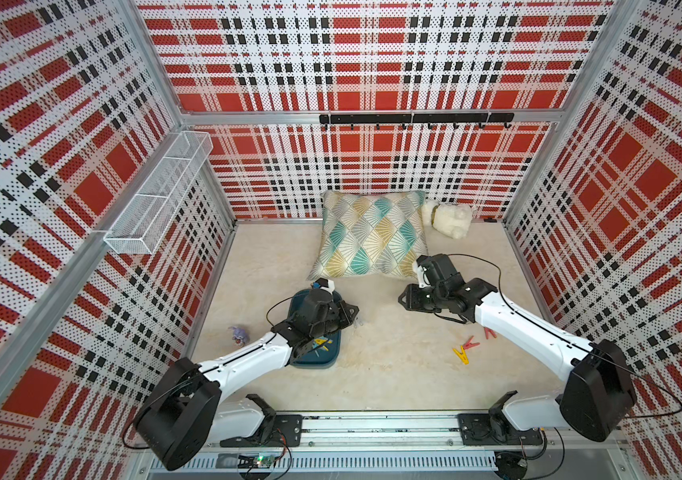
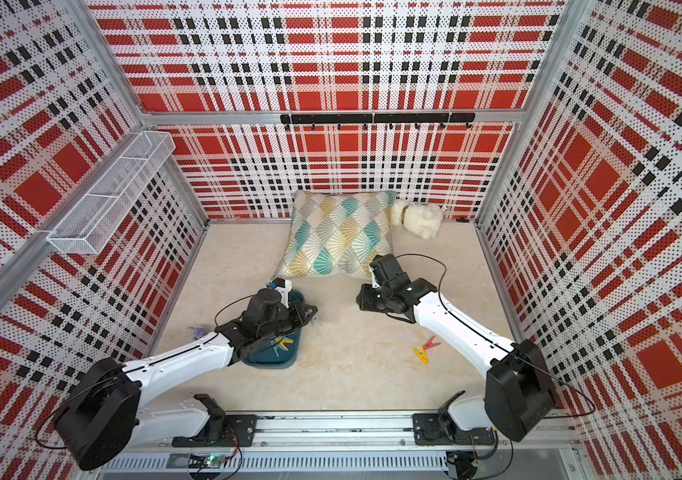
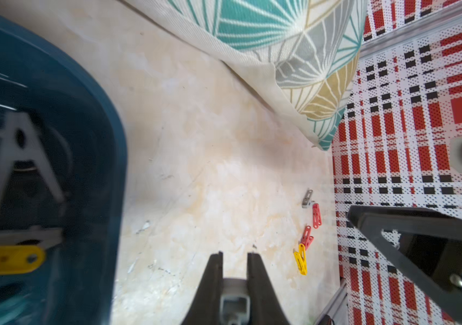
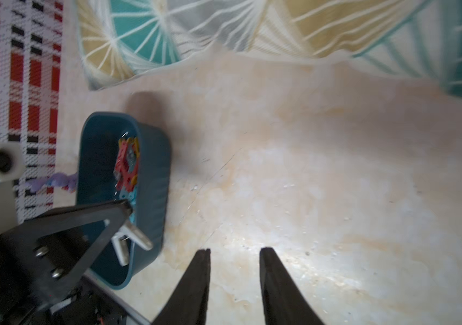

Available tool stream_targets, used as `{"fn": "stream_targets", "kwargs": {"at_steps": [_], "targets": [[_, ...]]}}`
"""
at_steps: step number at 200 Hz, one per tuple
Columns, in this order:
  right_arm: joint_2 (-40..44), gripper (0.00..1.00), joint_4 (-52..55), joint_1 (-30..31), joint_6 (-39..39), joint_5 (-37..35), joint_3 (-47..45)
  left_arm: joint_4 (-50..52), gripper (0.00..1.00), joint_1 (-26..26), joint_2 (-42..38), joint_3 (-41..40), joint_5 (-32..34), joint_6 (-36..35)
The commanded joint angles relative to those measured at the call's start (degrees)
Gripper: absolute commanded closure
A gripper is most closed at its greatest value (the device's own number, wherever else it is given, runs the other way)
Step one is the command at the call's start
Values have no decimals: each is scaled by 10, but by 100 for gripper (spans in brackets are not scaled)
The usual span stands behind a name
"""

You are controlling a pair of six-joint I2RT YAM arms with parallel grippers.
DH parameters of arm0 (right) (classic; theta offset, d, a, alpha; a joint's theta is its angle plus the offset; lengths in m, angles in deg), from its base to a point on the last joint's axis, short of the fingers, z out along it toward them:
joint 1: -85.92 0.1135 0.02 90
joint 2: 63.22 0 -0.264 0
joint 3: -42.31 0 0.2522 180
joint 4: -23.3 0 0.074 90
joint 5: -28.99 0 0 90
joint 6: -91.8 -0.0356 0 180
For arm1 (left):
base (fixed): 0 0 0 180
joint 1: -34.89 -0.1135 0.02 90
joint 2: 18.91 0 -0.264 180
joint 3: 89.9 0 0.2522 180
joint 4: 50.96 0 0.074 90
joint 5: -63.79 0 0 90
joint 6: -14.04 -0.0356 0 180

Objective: Put the clothespins into the storage box
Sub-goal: Place the clothespin in the storage box.

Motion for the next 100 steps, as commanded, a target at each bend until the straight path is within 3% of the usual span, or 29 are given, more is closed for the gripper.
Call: {"fn": "stream_targets", "kwargs": {"at_steps": [1, 65, 100], "targets": [[25, 63, 39, -46, -6, -62, -30, 96, 99, -17, -38, -5, 57, -42], [55, 62, 32, -175, -23, -152, -106, 213, 94, -42, -102, -14, 148, -77], [52, 61, 10, -226, -22, -211, -115, 228, 94, -40, -104, -24, 175, -81]]}}
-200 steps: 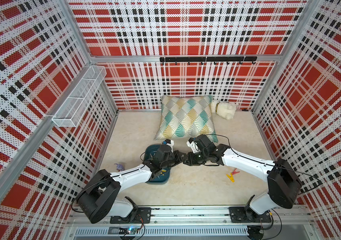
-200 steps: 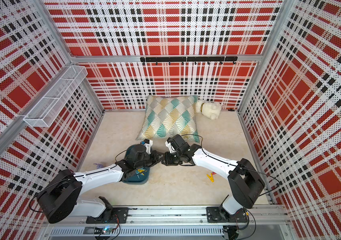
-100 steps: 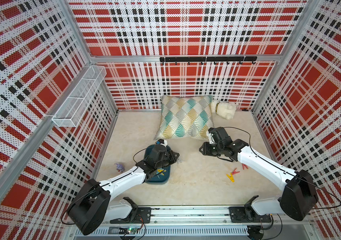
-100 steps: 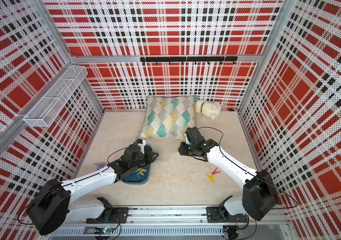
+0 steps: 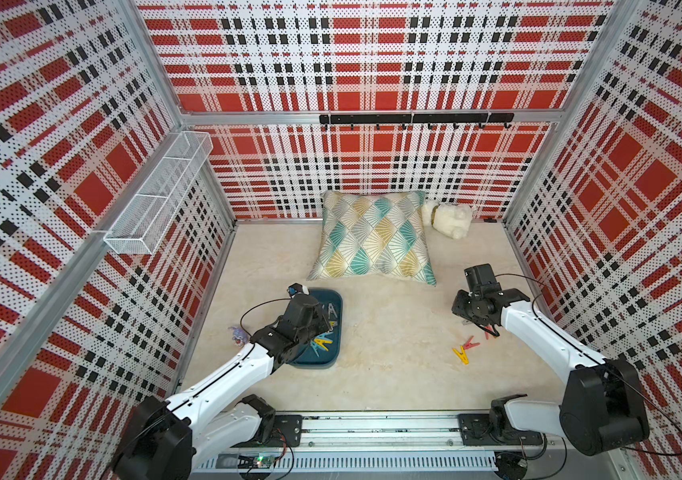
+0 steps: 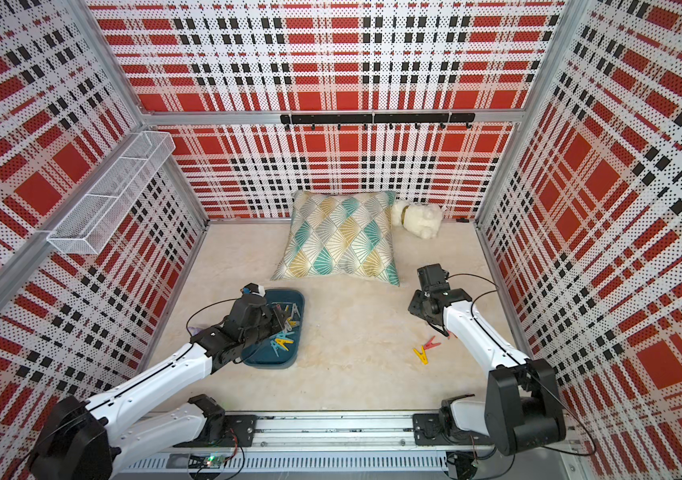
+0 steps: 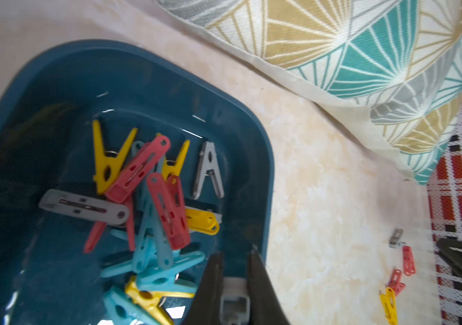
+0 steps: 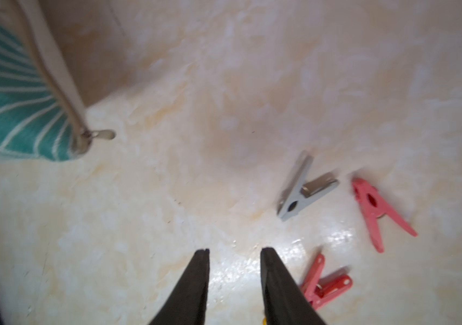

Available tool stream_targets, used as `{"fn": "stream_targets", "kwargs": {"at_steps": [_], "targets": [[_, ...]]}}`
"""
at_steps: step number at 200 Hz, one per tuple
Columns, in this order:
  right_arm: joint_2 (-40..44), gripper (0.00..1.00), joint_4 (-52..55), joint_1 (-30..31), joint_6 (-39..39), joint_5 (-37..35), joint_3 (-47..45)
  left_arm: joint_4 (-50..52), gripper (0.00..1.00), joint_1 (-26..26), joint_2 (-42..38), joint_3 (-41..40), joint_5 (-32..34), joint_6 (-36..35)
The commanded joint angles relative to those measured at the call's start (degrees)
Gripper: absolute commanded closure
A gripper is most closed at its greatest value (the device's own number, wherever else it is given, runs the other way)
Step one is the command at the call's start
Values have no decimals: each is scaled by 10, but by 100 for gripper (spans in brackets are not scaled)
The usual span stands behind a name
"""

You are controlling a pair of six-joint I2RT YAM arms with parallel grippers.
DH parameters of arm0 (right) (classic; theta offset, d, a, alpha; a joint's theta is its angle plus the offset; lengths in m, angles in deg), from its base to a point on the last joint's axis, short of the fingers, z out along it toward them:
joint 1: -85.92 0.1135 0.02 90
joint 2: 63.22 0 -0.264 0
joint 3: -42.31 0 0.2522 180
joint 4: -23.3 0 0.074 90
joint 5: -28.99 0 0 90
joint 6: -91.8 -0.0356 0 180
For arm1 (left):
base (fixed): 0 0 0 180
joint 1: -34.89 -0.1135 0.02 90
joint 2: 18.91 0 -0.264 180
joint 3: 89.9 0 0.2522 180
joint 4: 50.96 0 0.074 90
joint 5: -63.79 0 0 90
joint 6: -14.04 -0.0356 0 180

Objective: Put the clothespins into the storage box
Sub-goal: Place the clothespin in the storage box, then pick up the clothespin from the center of the board.

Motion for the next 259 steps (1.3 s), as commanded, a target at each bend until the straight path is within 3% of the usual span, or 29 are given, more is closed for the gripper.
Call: {"fn": "stream_targets", "kwargs": {"at_steps": [1, 15, 38, 52, 180, 259], "targets": [[7, 61, -21, -27, -5, -67, 0, 35, 94, -2, -6, -9, 40, -17], [-12, 61, -29, -39, -2, -79, 6, 39, 88, 0, -3, -8, 47, -17], [-53, 64, -40, -54, 1, -78, 18, 39, 51, 2, 0, -7, 54, -18], [-76, 64, -48, -58, 1, -77, 24, 39, 42, 3, -1, -7, 54, -18], [-175, 72, -103, -67, 5, -56, 14, 8, 46, 6, 12, -5, 26, -17], [-186, 76, -117, -70, 1, -42, 1, 4, 46, 13, 25, 2, 27, -15]]}}
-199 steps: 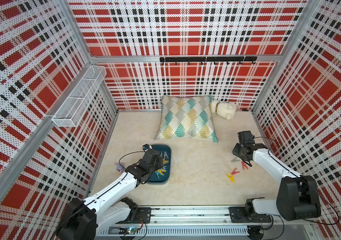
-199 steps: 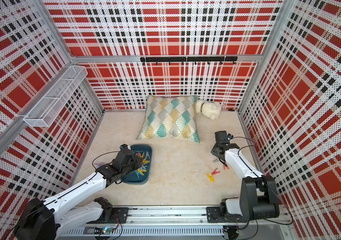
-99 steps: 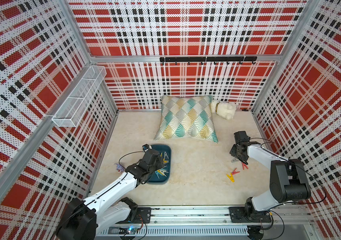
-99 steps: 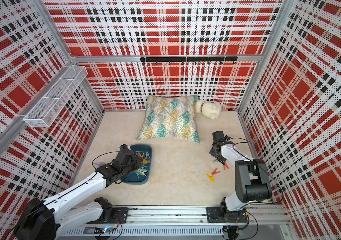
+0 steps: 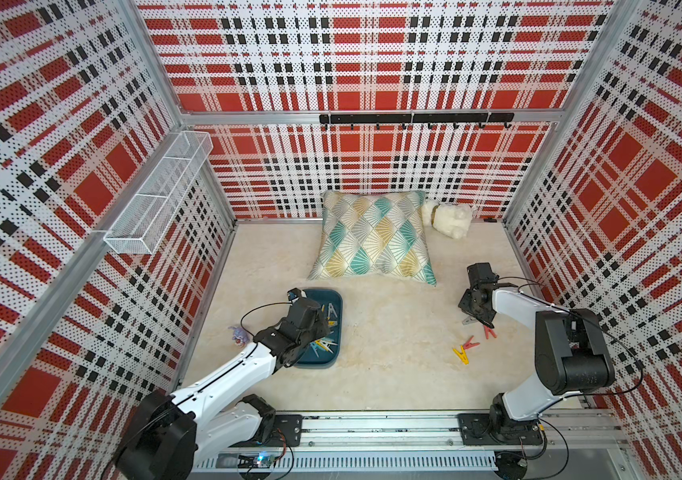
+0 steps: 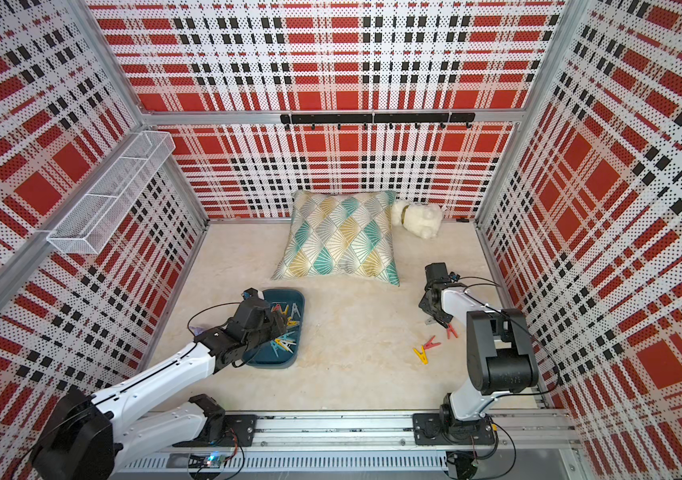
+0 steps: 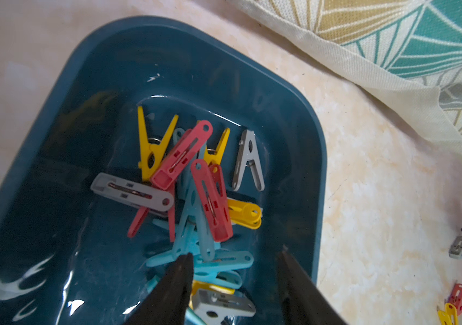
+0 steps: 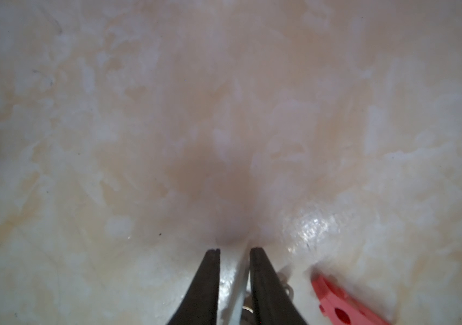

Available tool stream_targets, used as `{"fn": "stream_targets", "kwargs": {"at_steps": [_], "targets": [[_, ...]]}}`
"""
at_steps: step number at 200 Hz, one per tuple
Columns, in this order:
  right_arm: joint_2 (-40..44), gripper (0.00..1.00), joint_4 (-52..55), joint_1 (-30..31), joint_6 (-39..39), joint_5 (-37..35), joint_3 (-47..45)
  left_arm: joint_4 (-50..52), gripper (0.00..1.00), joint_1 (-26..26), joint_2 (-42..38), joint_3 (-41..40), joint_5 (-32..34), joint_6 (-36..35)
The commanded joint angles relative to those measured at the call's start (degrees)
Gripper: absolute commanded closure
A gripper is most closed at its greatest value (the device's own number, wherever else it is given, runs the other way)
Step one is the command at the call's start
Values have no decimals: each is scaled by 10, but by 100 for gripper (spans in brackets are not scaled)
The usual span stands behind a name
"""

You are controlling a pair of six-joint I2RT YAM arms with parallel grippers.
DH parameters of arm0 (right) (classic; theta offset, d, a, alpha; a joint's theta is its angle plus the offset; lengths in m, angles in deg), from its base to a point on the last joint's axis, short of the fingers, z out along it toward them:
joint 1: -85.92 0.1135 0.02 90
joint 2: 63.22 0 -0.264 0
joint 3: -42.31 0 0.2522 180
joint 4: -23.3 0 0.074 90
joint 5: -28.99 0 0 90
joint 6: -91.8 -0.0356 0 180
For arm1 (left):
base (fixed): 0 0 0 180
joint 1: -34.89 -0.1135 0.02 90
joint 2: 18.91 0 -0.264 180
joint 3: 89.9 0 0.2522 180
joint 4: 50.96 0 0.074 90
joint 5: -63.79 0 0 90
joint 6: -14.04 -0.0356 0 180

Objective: Put the clothespins into the storage box
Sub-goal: Pick up the clothespin from the center of the board.

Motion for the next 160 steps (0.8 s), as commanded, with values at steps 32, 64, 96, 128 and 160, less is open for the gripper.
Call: {"fn": "stream_targets", "kwargs": {"at_steps": [32, 64, 96, 128, 160], "targets": [[-4, 79, -18, -7, -6, 25, -20, -14, 46, 7, 12, 13, -4, -3], [2, 84, -23, -7, -8, 28, -26, -13, 46, 10, 15, 15, -1, -3], [15, 94, -22, -7, -9, 35, -30, -14, 46, 14, 14, 21, -2, -2], [49, 98, -11, -7, -11, 54, -30, -13, 45, 23, 9, 39, -6, -4], [80, 100, -3, -6, -19, 88, -28, -31, 44, 42, -6, 58, -10, -7]]}}
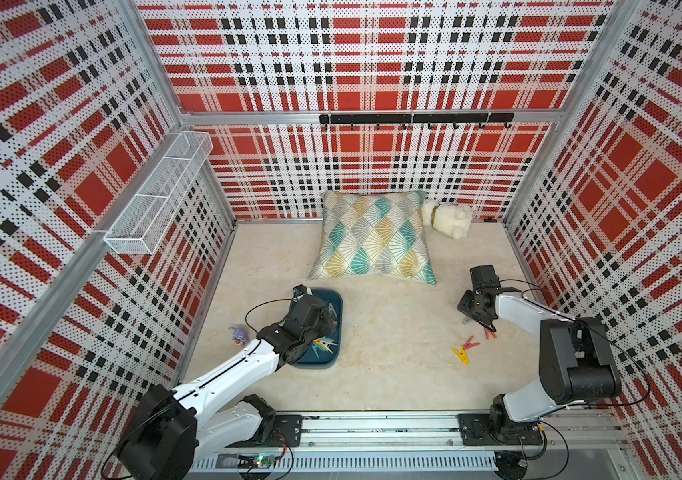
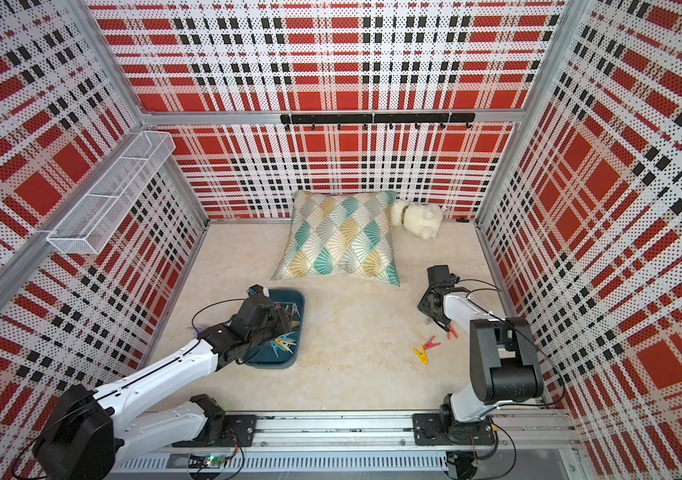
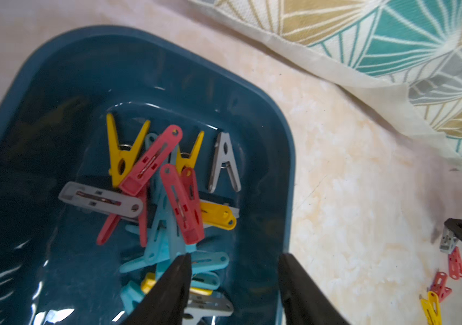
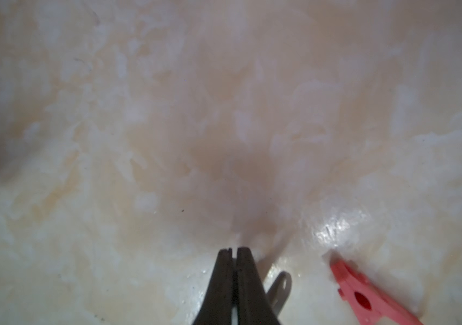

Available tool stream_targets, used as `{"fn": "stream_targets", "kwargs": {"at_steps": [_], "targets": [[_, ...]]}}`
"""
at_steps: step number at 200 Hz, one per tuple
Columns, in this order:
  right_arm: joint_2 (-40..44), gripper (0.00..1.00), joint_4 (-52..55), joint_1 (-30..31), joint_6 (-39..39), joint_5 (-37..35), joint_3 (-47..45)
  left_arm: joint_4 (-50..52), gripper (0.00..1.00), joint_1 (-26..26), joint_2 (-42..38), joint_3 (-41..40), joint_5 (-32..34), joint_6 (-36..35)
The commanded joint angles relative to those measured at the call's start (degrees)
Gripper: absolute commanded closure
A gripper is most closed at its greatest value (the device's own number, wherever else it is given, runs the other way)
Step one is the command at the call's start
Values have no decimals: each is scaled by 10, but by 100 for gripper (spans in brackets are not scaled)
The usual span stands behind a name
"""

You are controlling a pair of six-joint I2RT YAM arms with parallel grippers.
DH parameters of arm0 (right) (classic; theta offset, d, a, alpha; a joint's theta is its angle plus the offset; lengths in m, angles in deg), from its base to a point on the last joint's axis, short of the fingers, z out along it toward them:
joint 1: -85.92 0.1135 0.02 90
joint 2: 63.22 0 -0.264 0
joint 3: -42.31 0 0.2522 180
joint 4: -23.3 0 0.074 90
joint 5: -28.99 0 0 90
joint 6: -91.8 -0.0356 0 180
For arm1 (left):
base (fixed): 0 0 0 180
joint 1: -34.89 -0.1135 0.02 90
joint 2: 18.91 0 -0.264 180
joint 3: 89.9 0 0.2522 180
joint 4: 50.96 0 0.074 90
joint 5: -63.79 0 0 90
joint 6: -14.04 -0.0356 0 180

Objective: Put the clothespins into the storage box
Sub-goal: Pick up the clothespin from the center of the board.

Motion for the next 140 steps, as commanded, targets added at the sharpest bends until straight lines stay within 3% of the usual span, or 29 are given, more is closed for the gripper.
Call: {"fn": "stream_targets", "kwargs": {"at_steps": [1, 66, 140], "targets": [[32, 100, 13, -4, -11, 32, -2, -28, 43, 14, -18, 24, -9, -7], [97, 100, 27, 40, -32, 84, 15, -85, 43, 36, 0, 57, -55, 0], [100, 100, 36, 135, -60, 116, 74, -185, 42, 80, 50, 52, -95, 31]]}}
